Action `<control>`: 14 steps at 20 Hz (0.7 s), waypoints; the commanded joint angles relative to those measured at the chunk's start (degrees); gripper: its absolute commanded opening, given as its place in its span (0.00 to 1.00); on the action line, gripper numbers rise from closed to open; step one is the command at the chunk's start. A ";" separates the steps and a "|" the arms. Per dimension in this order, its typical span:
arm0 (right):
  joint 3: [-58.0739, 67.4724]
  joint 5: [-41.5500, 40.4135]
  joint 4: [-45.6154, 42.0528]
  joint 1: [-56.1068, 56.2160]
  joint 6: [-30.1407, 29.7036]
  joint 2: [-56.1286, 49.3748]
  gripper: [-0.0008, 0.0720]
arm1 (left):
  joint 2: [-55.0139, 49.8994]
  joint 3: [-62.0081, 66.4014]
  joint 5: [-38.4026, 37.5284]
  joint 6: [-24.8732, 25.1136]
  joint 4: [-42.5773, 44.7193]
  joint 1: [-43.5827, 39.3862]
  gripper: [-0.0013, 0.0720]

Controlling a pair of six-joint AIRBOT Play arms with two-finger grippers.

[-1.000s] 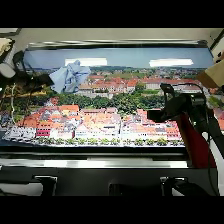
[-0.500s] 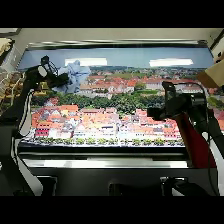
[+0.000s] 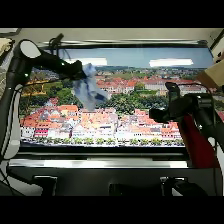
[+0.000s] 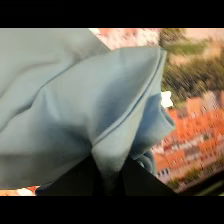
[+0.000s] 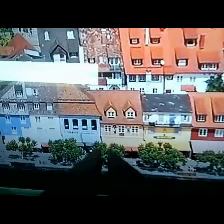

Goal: Fold the clothes and pants, and hang the long-sleeved shirts on hangers.

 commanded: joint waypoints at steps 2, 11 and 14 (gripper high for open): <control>0.07 -5.29 -1.53 0.04 0.26 8.83 0.15 | 2.62 -3.76 -4.15 -5.44 -2.45 -17.14 0.04; 0.07 -5.75 -3.78 0.04 5.14 25.20 0.18 | -10.29 -8.00 -2.08 -7.67 1.81 -30.47 0.80; 0.26 -1.97 -7.54 -0.02 24.11 26.47 0.47 | -4.59 -4.66 -8.13 -6.34 5.44 -23.23 0.84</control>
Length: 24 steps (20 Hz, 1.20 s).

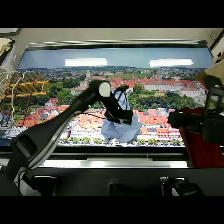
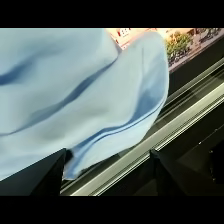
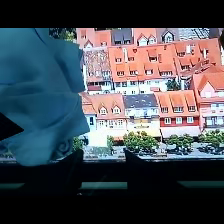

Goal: Fold the clothes and pants, and hang the long-sleeved shirts on hangers.

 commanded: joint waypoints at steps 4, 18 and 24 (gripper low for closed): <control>4.02 4.52 -14.78 -1.49 30.67 -0.76 0.47 | 15.45 2.14 -11.89 4.83 15.69 16.61 0.85; 3.04 3.32 46.29 -21.86 -27.43 -46.90 0.68 | 28.28 2.10 -14.14 5.60 17.25 37.44 0.84; 3.04 8.76 51.63 -12.22 -30.99 -57.57 0.68 | 27.30 2.10 -14.12 4.96 17.25 37.48 0.85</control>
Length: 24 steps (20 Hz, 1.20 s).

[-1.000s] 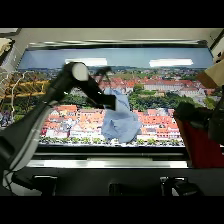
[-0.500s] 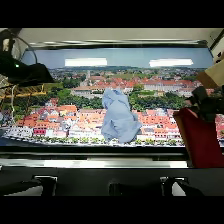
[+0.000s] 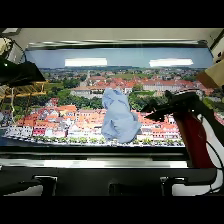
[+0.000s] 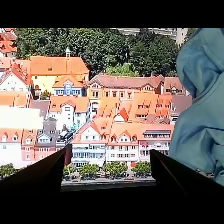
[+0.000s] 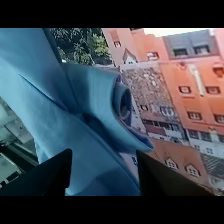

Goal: Fold the clothes and pants, and hang the long-sleeved shirts on hangers.

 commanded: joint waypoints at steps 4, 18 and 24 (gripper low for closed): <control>-0.04 8.61 3.17 5.95 -2.80 -5.51 0.68 | -0.61 -2.01 1.60 -0.57 0.02 0.13 0.85; -0.04 11.45 1.51 5.88 0.11 -4.72 0.06 | -21.16 -22.56 38.71 11.96 -35.52 -3.67 0.86; -0.04 7.13 1.29 5.90 0.09 -3.74 0.06 | -32.57 -20.85 43.98 18.21 -45.72 -7.96 0.86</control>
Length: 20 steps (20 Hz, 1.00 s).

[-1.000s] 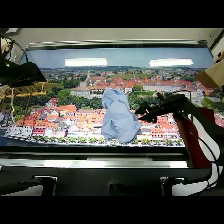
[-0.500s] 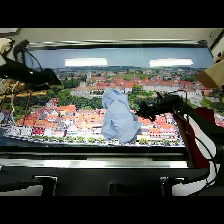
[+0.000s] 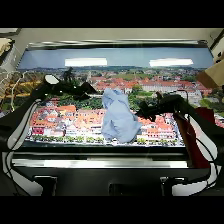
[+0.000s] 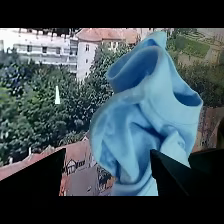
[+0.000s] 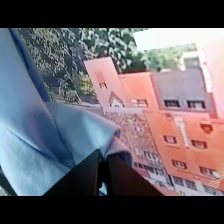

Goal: Fold the clothes and pants, and hang the long-sleeved shirts on hangers.

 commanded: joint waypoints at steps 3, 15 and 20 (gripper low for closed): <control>-0.04 -2.58 -0.02 0.07 0.20 0.94 0.06 | -7.43 3.78 3.37 4.59 -5.97 -3.48 0.86; 0.13 -0.11 -1.62 -0.09 1.27 5.90 0.06 | -9.55 10.43 -2.64 4.35 -6.54 -3.85 0.04; 8.04 15.32 -25.90 0.00 4.81 26.10 0.06 | 3.08 17.03 -3.74 -4.59 6.49 7.08 0.04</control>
